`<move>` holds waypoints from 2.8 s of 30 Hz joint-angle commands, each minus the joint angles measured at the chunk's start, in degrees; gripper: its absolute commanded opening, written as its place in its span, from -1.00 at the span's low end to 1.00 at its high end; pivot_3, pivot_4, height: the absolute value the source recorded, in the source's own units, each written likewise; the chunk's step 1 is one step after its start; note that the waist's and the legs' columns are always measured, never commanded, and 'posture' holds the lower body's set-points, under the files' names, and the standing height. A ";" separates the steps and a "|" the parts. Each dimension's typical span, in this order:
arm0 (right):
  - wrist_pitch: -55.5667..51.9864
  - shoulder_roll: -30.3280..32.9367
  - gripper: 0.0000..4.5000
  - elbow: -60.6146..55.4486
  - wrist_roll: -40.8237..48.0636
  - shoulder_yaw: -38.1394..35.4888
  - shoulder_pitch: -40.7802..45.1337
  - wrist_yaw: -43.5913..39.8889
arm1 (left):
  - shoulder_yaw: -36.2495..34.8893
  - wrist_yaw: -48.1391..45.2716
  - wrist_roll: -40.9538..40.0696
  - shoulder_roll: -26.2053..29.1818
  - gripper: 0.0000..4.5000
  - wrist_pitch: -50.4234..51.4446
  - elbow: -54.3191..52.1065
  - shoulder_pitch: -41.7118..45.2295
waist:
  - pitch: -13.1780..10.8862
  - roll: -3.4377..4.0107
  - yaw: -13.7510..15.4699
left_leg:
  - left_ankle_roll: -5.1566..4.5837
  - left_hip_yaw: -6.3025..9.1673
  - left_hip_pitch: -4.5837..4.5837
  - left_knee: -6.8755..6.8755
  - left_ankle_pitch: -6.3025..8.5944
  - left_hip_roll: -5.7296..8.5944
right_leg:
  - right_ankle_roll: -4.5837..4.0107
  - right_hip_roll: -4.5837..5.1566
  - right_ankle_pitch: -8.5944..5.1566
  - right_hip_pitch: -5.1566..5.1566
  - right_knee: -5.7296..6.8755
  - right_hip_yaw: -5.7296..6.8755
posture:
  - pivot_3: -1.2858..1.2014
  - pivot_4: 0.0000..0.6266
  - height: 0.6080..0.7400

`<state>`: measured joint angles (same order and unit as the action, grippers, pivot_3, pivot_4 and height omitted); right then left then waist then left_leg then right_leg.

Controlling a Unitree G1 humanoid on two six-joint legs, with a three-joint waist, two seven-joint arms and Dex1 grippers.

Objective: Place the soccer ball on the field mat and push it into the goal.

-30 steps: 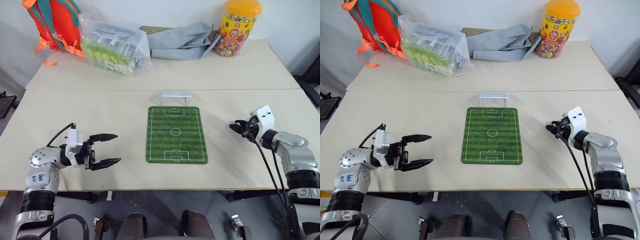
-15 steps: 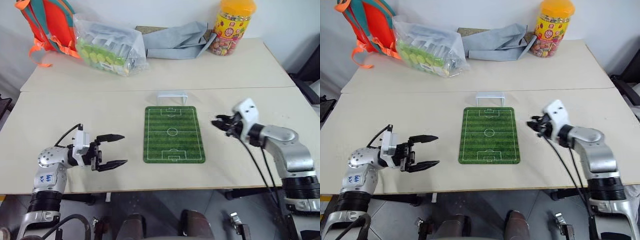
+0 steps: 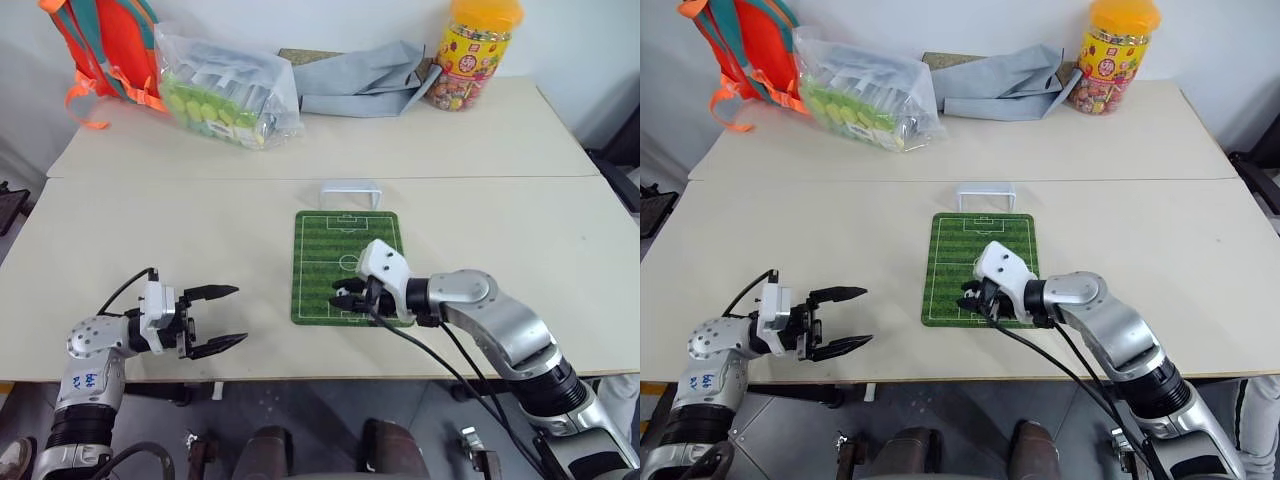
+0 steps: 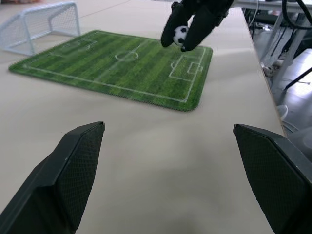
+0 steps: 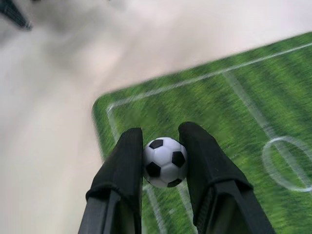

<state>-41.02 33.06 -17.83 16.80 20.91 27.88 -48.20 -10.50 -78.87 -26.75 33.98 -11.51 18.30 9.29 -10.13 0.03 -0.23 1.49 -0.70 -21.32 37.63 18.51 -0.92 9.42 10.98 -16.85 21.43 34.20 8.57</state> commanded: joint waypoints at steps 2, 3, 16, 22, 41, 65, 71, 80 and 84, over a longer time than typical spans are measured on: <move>3.45 1.16 -0.62 1.17 -1.31 -0.66 -0.52 -1.78 | -1.00 0.42 -0.68 0.54 1.00 -0.96 -1.33 0.43 | 0.00 0.00 0.01 | 0.00 -0.01 0.00 0.02 0.00 0.00 | -0.01 0.00 0.00 0.00 0.02 -0.01 | 0.03 -0.52 1.00; 3.94 1.35 -0.62 1.52 -1.47 -0.76 -0.71 -2.21 | -1.00 0.44 -0.84 0.49 1.00 -0.89 -1.44 0.53 | 0.00 0.00 0.01 | 0.00 -0.01 0.00 0.04 0.00 0.00 | -0.01 0.00 0.01 0.00 0.03 -0.01 | 0.03 -0.52 1.00; 7.88 0.82 -0.62 6.86 -3.36 -0.79 -1.37 -4.15 | -0.19 0.38 -0.55 -0.24 1.00 -1.13 -0.74 2.36 | 0.00 -0.01 0.00 | 0.00 -0.04 0.02 0.09 0.00 0.00 | -0.02 0.00 0.01 0.00 0.09 -0.04 | 0.03 -0.52 1.00; 8.26 0.94 0.18 6.63 -3.88 -0.78 -1.69 -4.22 | 0.47 0.47 -0.60 -0.81 1.00 -0.80 -1.28 2.48 | 0.00 -0.01 0.00 | 0.00 -0.04 0.03 0.23 0.00 0.00 | -0.03 0.00 0.02 -0.01 0.22 -0.09 | 0.03 -0.52 1.00; 4.89 2.16 0.59 -0.86 -1.49 -5.43 1.47 -5.56 | 0.99 -0.23 -1.17 -1.58 1.00 -0.21 -1.53 2.64 | 0.00 -0.02 0.05 | 0.00 -0.05 0.01 0.35 0.00 -0.02 | -0.07 0.00 0.05 0.04 0.34 -0.13 | 0.03 -0.52 1.00; 14.02 1.78 -0.99 12.17 -1.78 -2.32 0.38 -14.22 | 0.20 -1.78 -2.50 -0.45 1.00 1.84 -4.53 0.86 | -0.03 -0.07 -0.01 | -0.02 -0.10 0.03 0.34 0.01 -0.03 | -0.09 -0.01 0.05 0.04 0.33 -0.17 | 0.03 -0.52 1.00; 20.93 -1.52 -0.99 25.28 -5.66 -5.56 7.86 -11.18 | 0.16 -1.13 -2.41 -0.62 1.00 2.14 -4.82 1.76 | -0.03 -0.07 -0.19 | -0.01 -0.11 0.04 0.34 0.01 -0.04 | -0.09 -0.02 0.06 0.05 0.34 -0.17 | 0.03 -0.52 1.00; 19.08 -1.06 -0.99 24.16 -3.71 -15.85 12.10 -4.65 | -0.10 0.51 -1.62 -0.88 1.00 1.93 -3.61 3.04 | -0.04 -0.06 -0.04 | 0.00 -0.10 0.02 0.29 0.01 -0.04 | -0.09 -0.02 0.06 0.07 0.32 -0.16 | 0.03 -0.52 1.00; 17.45 1.57 -0.99 19.62 -2.23 -18.77 9.39 -5.56 | 0.15 0.79 -1.41 -0.89 1.00 1.99 -2.41 4.12 | -0.04 -0.06 0.01 | 0.00 -0.11 0.01 0.28 0.01 -0.04 | -0.09 -0.02 0.06 0.07 0.31 -0.16 | 0.03 -0.52 1.00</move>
<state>-23.40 33.21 4.78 13.06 5.08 37.45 -53.30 -9.73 -78.30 -27.83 32.65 -9.36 15.85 13.12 -10.17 -0.03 -0.22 1.49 -0.82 -21.30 37.92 18.53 -0.95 9.33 10.96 -16.80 21.49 34.50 8.41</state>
